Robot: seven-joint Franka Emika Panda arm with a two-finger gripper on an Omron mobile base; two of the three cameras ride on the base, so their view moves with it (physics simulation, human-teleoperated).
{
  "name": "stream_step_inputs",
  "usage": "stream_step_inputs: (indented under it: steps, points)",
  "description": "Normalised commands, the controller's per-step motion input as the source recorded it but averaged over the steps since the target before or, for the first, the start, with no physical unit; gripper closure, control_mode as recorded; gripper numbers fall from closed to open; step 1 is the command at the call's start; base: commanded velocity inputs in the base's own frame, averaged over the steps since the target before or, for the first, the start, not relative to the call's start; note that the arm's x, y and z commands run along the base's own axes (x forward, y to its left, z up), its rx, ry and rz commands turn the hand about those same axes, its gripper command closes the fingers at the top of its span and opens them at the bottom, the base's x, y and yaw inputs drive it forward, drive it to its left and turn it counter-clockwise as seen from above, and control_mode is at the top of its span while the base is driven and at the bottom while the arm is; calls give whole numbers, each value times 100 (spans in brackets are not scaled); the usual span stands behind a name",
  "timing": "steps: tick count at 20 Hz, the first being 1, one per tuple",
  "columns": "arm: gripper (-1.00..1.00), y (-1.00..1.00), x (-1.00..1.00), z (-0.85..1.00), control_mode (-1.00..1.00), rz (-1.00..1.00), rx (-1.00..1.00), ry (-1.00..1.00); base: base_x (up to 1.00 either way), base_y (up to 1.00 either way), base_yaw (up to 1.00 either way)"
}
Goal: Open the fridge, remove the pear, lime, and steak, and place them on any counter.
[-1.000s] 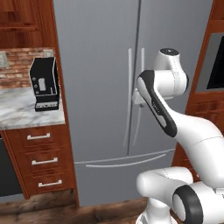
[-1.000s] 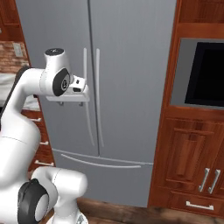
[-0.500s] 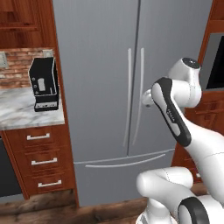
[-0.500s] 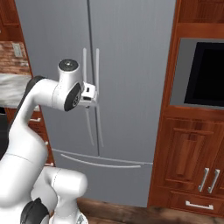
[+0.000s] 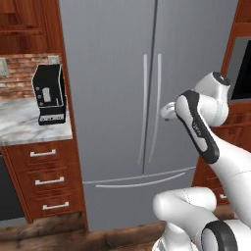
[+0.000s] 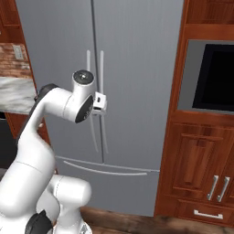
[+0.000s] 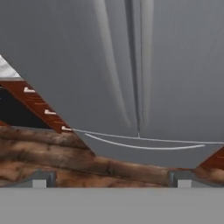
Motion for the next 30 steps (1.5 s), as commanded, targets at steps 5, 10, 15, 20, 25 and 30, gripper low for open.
stream_step_inputs:
  steps: [5, 10, 15, 20, 25, 30]
  points:
    - [-100, 1, 51, 0, -100, -6, 12, -3, 0, 0, 0]
    - [-100, 0, 67, 0, -100, -17, 2, 0, 0, 0, 0]
    - [-100, 0, 62, 0, -100, -17, 7, -1, 0, 0, 0]
    - [-100, -8, 47, 0, -100, -8, 12, -4, 0, 0, 0]
    - [-100, -30, 26, -9, -100, 0, 3, -3, 0, 0, 0]
    - [-100, -7, 10, -21, -100, 0, 6, -19, 0, 0, 0]
